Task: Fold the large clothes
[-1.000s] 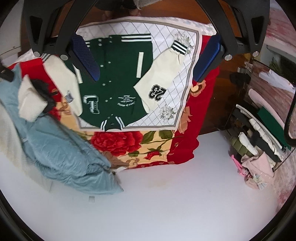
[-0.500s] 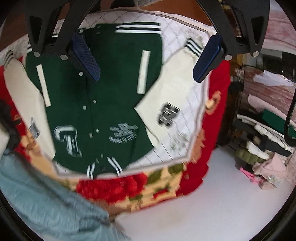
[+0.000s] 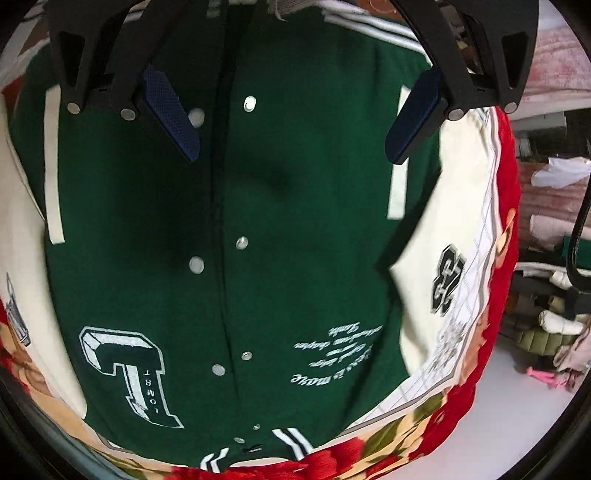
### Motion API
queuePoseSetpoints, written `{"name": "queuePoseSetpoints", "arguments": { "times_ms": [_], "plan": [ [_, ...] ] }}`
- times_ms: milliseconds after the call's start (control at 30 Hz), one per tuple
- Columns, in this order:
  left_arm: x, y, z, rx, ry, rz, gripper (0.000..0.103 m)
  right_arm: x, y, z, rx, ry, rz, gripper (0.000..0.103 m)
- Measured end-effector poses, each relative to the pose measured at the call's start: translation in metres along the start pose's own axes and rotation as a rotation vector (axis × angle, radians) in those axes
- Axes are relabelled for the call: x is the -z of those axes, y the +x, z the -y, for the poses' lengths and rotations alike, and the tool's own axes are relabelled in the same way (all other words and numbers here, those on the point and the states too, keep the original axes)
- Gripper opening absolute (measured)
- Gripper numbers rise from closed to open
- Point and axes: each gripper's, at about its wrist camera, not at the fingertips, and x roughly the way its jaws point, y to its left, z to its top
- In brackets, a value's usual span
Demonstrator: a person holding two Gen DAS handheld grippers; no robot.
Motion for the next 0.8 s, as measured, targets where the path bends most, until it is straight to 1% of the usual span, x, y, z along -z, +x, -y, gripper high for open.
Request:
{"name": "queuePoseSetpoints", "arguments": {
  "times_ms": [67, 133, 167, 200, 233, 267, 300, 333, 367, 400, 467, 533, 600, 633, 733, 767, 800],
  "plan": [
    [-0.005, 0.007, 0.003, 0.016, -0.004, 0.012, 0.103, 0.008, -0.012, -0.03, 0.015, -0.083, 0.064, 0.026],
    [-0.008, 0.012, 0.0, 0.032, -0.016, 0.022, 0.103, 0.011, -0.011, -0.051, 0.017, -0.151, 0.079, 0.026],
    [-0.012, 0.014, -0.001, 0.04, -0.024, 0.025, 0.103, 0.01, -0.005, -0.06, 0.034, -0.182, 0.069, 0.03],
    [-0.014, 0.017, -0.005, 0.048, -0.036, 0.03, 0.103, 0.008, 0.013, -0.068, 0.07, -0.2, 0.023, 0.041],
    [-0.016, 0.02, -0.008, 0.056, -0.05, 0.033, 0.103, 0.004, 0.023, -0.069, 0.088, -0.196, -0.006, 0.062],
    [-0.017, 0.023, -0.012, 0.064, -0.059, 0.035, 0.103, 0.001, 0.039, -0.07, 0.083, -0.17, -0.044, 0.069],
    [-0.019, 0.026, -0.016, 0.07, -0.069, 0.035, 0.103, 0.001, 0.05, -0.069, 0.055, -0.137, -0.055, 0.07],
    [-0.02, 0.028, -0.02, 0.074, -0.077, 0.037, 0.103, 0.002, 0.057, -0.068, 0.038, -0.093, -0.033, 0.058],
    [-0.021, 0.031, -0.026, 0.077, -0.086, 0.04, 0.103, 0.001, 0.057, -0.068, 0.036, -0.07, -0.012, 0.043],
    [-0.022, 0.033, -0.032, 0.081, -0.095, 0.046, 0.103, 0.003, 0.056, -0.071, 0.02, -0.038, 0.016, 0.025],
    [-0.023, 0.035, -0.045, 0.086, -0.113, 0.059, 0.103, 0.01, 0.041, -0.083, 0.017, -0.033, 0.079, 0.024],
    [-0.023, 0.037, -0.063, 0.089, -0.137, 0.067, 0.103, 0.023, 0.018, -0.113, 0.017, -0.109, 0.146, 0.023],
    [-0.02, 0.04, -0.083, 0.09, -0.166, 0.069, 0.103, 0.04, -0.002, -0.141, 0.009, -0.181, 0.19, 0.023],
    [-0.019, 0.042, -0.093, 0.088, -0.181, 0.065, 0.103, 0.057, -0.014, -0.17, -0.003, -0.245, 0.214, 0.023],
    [-0.012, 0.047, -0.135, 0.08, -0.252, 0.043, 0.103, 0.103, -0.036, -0.235, -0.041, -0.414, 0.235, 0.022],
    [-0.008, 0.05, -0.154, 0.074, -0.284, 0.03, 0.103, 0.123, -0.036, -0.259, -0.056, -0.473, 0.223, 0.022],
    [-0.002, 0.052, -0.171, 0.071, -0.321, 0.017, 0.103, 0.138, -0.038, -0.27, -0.065, -0.513, 0.21, 0.022]
  ]
}}
